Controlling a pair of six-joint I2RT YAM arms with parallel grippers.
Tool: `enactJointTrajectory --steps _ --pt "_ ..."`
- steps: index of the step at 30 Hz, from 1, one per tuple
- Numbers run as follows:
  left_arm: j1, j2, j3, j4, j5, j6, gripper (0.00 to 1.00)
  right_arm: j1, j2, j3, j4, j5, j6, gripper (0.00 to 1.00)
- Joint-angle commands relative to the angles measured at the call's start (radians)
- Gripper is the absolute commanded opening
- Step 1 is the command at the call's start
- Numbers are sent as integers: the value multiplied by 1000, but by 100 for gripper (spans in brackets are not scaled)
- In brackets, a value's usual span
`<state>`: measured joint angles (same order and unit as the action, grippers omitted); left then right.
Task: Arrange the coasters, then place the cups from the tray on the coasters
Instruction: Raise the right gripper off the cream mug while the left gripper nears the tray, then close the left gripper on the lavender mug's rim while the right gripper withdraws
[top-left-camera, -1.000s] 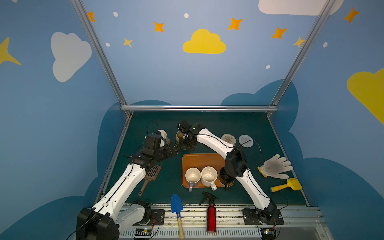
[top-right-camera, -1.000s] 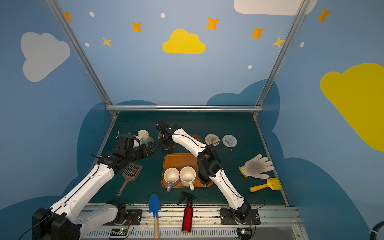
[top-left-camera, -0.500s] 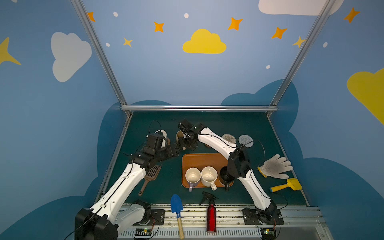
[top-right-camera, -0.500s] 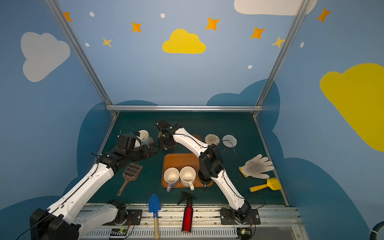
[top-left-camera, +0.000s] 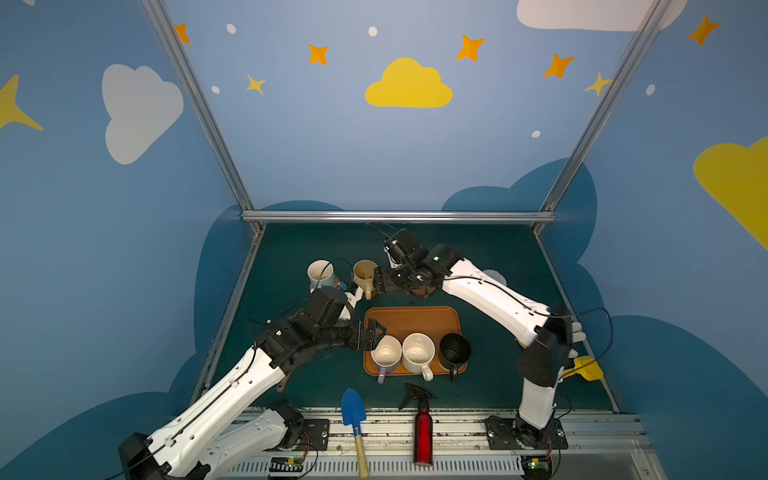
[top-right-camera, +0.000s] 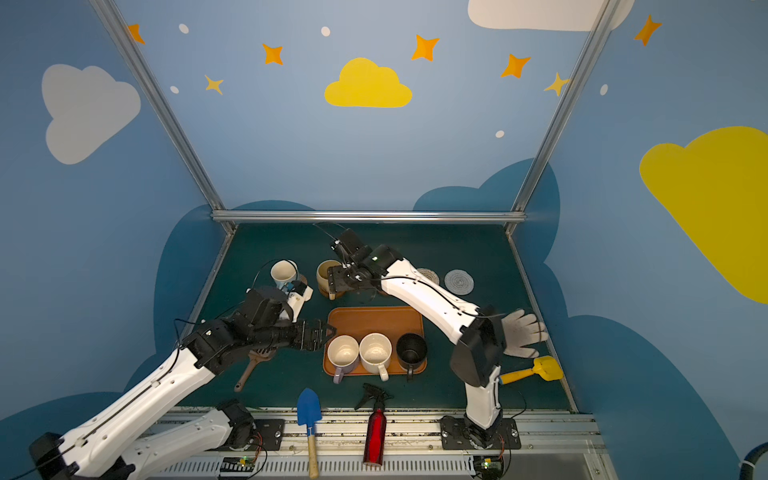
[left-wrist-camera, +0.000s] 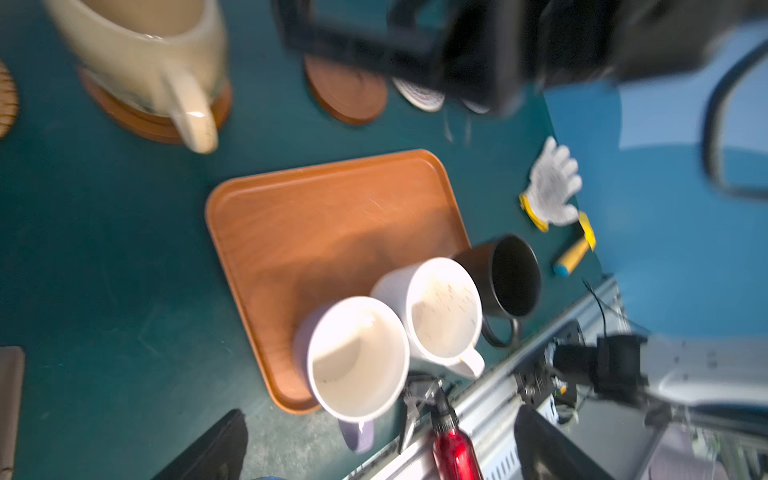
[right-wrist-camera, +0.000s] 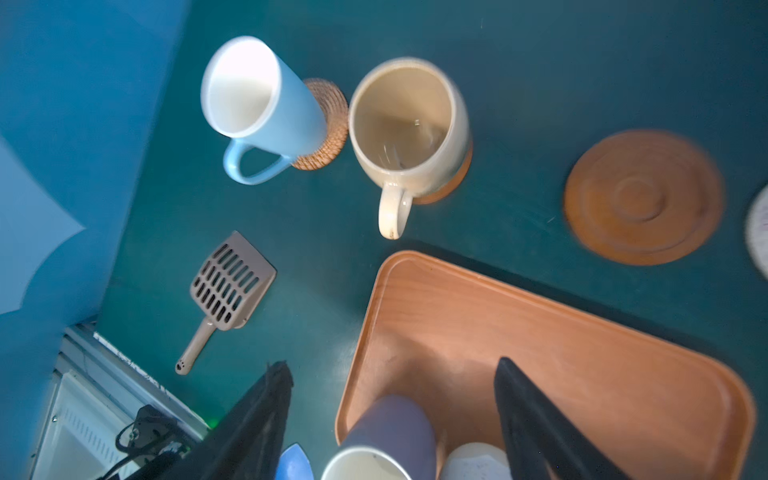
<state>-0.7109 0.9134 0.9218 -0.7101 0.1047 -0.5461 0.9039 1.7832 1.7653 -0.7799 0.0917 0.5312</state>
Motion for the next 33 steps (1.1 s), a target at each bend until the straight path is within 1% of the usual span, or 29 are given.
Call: enactJointTrajectory --steps 1,2,4,6,7,11,14,16,19,20,22,24,27,30,33 --pt "-100 -30 -37 -48 -105 4 99 4 -212 -180 213 85 -97 81" --pt "-132 -26 -46 -53 -133 -5 99 -2 -270 -240 254 90 -104 92" --pt "-177 -7 -65 -45 -155 -20 99 -31 -361 -326 264 97 -60 93" --pt "-223 15 -85 -24 -190 -36 99 -80 -429 -375 240 -9 -72 93" --pt "-248 28 -92 -16 -219 -46 99 -99 -455 -387 205 -33 -76 93" --pt "-354 99 -117 8 -345 -126 99 -112 -545 -460 86 -60 -117 91" --pt "-409 183 -125 36 -360 -168 95 -115 -619 -564 62 -76 -132 91" --pt "-418 240 -123 44 -352 -188 94 -116 -663 -631 57 -82 -119 91" --pt "-431 300 -106 30 -375 -204 86 -115 -709 -705 69 -97 -90 91" --pt "-433 312 -104 33 -380 -205 83 -116 -719 -720 75 -100 -82 91" --pt "-435 332 -105 41 -374 -208 68 -116 -729 -741 82 -99 -69 90" --pt "-435 355 -103 36 -369 -217 65 -115 -727 -742 77 -91 -66 90" --pt "-435 382 -107 36 -379 -230 56 -115 -717 -736 74 -87 -70 90" --pt "-436 390 -118 65 -386 -232 53 -115 -699 -729 69 -90 -72 90" --pt "-435 392 -124 69 -421 -243 49 -114 -685 -726 63 -81 -65 90"
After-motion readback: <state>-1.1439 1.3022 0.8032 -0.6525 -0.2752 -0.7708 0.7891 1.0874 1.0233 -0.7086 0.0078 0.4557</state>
